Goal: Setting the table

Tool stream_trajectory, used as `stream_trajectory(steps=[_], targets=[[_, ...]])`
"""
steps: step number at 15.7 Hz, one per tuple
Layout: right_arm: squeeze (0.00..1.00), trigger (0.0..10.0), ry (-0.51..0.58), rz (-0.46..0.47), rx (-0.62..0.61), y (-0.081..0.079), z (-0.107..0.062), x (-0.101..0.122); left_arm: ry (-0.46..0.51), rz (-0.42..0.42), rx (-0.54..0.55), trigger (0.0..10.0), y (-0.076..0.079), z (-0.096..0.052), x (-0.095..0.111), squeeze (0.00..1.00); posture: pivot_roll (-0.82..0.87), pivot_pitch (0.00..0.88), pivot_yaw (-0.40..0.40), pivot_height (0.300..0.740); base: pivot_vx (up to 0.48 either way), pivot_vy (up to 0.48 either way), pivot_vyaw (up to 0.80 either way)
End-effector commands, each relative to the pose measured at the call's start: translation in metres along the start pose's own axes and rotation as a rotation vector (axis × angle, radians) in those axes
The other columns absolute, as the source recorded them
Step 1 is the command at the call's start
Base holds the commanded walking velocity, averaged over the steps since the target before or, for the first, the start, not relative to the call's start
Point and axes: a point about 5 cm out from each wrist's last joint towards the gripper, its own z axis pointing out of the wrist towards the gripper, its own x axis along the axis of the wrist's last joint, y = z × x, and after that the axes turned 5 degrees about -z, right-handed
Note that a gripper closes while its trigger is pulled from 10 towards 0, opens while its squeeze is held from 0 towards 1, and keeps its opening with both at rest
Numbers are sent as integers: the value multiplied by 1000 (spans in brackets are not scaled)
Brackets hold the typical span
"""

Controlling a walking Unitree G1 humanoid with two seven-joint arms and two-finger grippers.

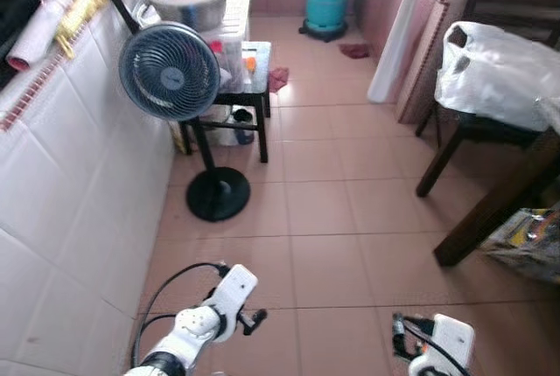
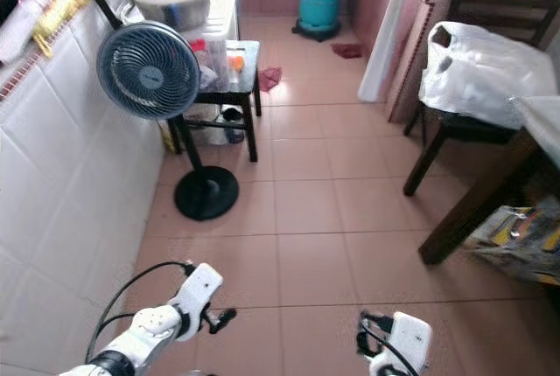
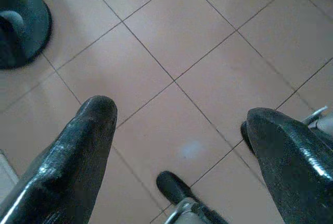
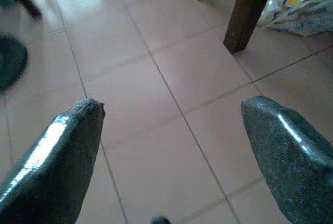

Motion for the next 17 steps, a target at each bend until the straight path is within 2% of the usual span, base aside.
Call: stream_trajectory(steps=[1,3,5,6,8,9,10,11,12,13,15,17], targets=[[0,10000,24,34,-44,0,-7,-1,-1,46,-3,10000,-3,2,8,0,-17,75,103,740,0,0,0],[0,10000,13,67,-70,0,-12,-7,0,64,2,10000,-4,3,14,0,-22,80,118,740,0,0,0],[0,10000,-20,79,-75,0,-19,-16,19,27,40,10000,-10,4,24,0,3,76,83,740,0,0,0],[0,10000,-21,62,-59,1,-17,-13,26,-4,69,10000,-13,4,24,0,22,83,51,740,0,0,0],[0,10000,-12,37,-32,2,-12,-6,31,-38,95,10000,-15,2,20,0,27,91,35,740,0,0,0],[0,10000,5,28,-14,2,-10,0,62,-49,117,10000,-19,0,21,0,51,96,3,740,0,0,0],[0,10000,30,24,25,-1,-8,9,155,-91,208,10000,-29,-6,24,0,74,101,-23,740,0,0,-781],[0,10000,36,8,42,-1,-7,13,203,-101,260,10000,-36,-10,27,0,93,92,-45,740,0,0,-781],[0,10000,100,-49,130,-12,-8,31,287,-142,273,10000,-45,-18,30,0,93,100,-57,740,0,0,-763],[0,10000,128,-68,156,-15,-8,39,306,-141,280,10000,-47,-22,29,0,96,107,-63,740,0,0,-756],[0,10000,163,-45,160,-14,-7,52,314,-124,301,10000,-50,-27,23,0,122,117,-84,740,0,0,-756],[0,10000,176,-43,159,-12,-8,57,320,-108,303,10000,-52,-30,22,0,122,116,-87,740,0,0,-750]])
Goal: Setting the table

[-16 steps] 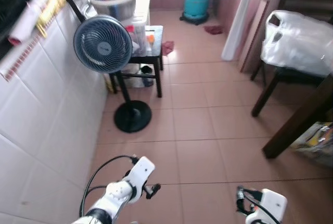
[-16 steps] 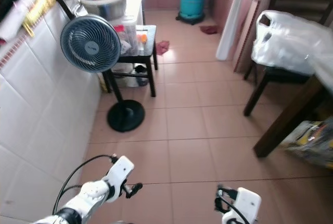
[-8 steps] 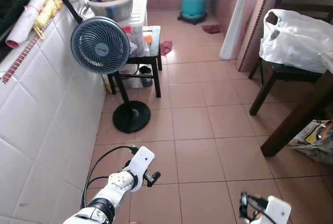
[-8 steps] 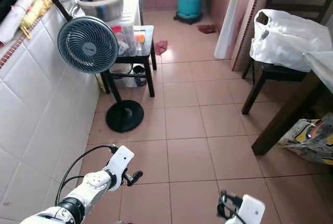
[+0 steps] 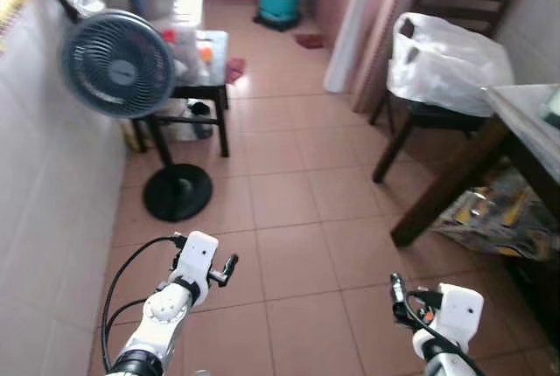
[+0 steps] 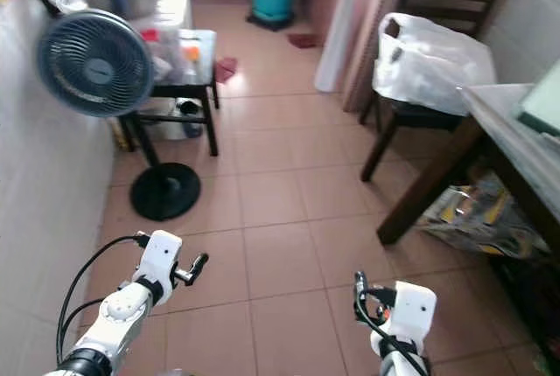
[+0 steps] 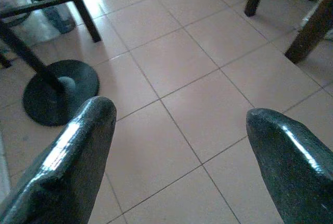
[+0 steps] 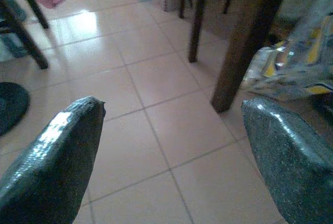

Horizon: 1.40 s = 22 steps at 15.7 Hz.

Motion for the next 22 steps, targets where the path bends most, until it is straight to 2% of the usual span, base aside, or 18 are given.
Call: stream_trajectory(steps=[1,4,7,10,12,14,16,18,22], targets=[[0,10000,-8,0,-6,3,-5,1,12,15,-25,10000,-1,-2,0,0,124,116,-90,740,0,0,-750],[0,10000,-36,34,-25,2,-18,-2,12,68,-37,10000,-2,-5,-3,0,124,117,-84,740,0,0,-750],[0,10000,-74,62,-38,-2,-29,-4,42,162,-75,10000,-1,-6,4,0,118,124,-55,740,0,0,-750],[0,10000,-90,93,-70,-5,-36,-8,99,216,-107,10000,-3,-1,26,0,114,129,-15,740,0,0,-738],[0,10000,-101,128,-93,-12,-38,-12,112,287,-125,10000,-6,2,40,0,121,130,34,740,0,0,-738],[0,10000,-107,148,-101,-17,-36,-16,121,330,-141,10000,-7,3,45,0,140,126,61,740,0,0,-738],[0,10000,-111,176,-92,-24,-31,-20,152,394,-144,10000,-6,4,61,0,168,116,70,740,0,0,-738],[0,10000,-108,178,-72,-27,-22,-21,170,390,-116,10000,-9,4,75,0,205,109,76,740,0,0,-738],[0,10000,-99,202,-86,-31,-8,-24,151,386,-91,10000,-15,2,77,0,251,104,128,740,0,0,-738]])
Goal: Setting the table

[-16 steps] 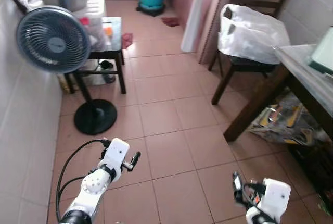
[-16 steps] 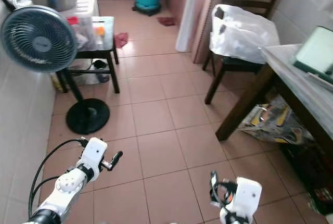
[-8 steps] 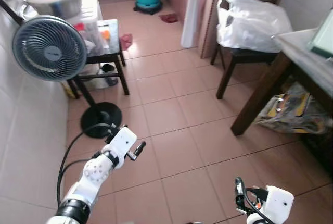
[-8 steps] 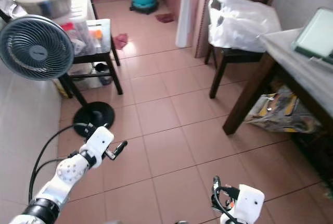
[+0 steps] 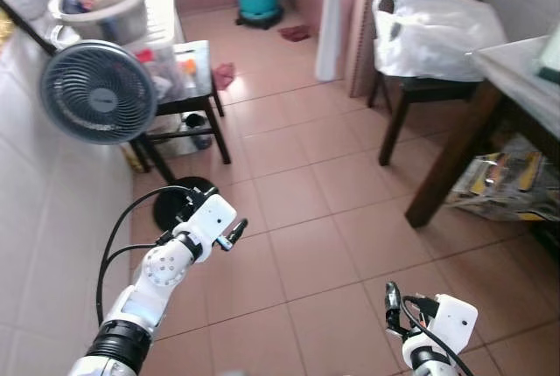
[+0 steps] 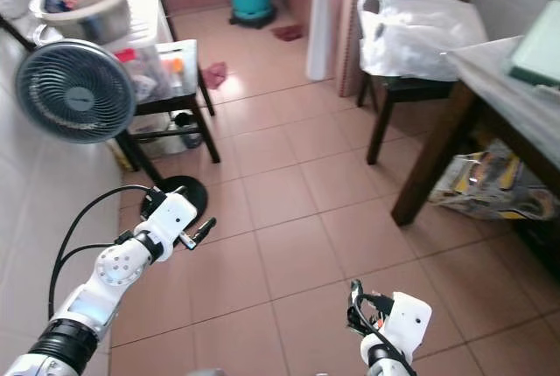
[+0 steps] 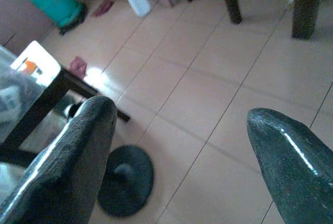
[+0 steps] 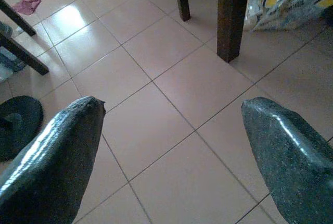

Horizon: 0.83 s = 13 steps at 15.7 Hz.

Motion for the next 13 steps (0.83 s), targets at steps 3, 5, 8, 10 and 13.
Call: stream_trajectory(steps=[3,5,8,10,13], targets=[[0,10000,-24,26,-2,-10,2,-9,-21,6,23,10000,-6,-1,3,0,243,103,120,740,0,0,-738],[0,10000,-17,11,-5,-3,3,-8,-41,-49,54,10000,-3,2,-1,0,222,112,80,740,0,0,-738],[0,10000,22,-43,33,2,-1,2,-83,-132,48,10000,19,-3,-17,0,191,108,20,740,0,0,0],[0,10000,26,-64,43,1,1,6,-95,-157,46,10000,25,-3,-21,0,183,106,10,740,0,0,-394],[0,10000,46,-72,61,-3,3,14,-70,-209,48,10000,29,-3,-17,0,180,109,1,740,0,0,-781]])
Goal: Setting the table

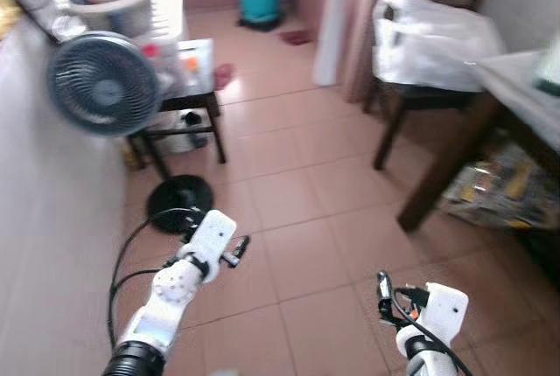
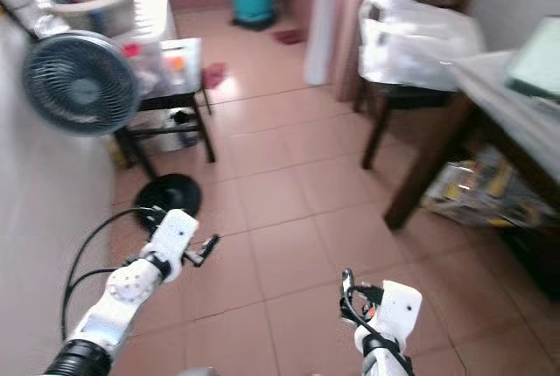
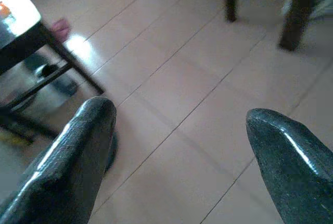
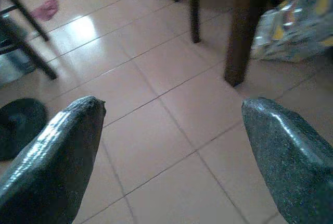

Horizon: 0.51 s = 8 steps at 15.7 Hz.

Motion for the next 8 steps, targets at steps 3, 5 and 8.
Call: stream_trajectory(steps=[3,5,8], targets=[[0,10000,-2,-11,1,1,-1,3,7,-21,14,10000,-5,-1,1,0,180,115,-7,740,0,0,-777],[0,10000,1,-10,4,0,-2,7,7,-35,18,10000,-6,-1,1,0,179,116,-11,740,0,0,-775],[0,10000,6,-4,7,0,-2,10,11,-39,15,10000,-6,-1,1,0,179,118,-14,740,0,0,-775]])
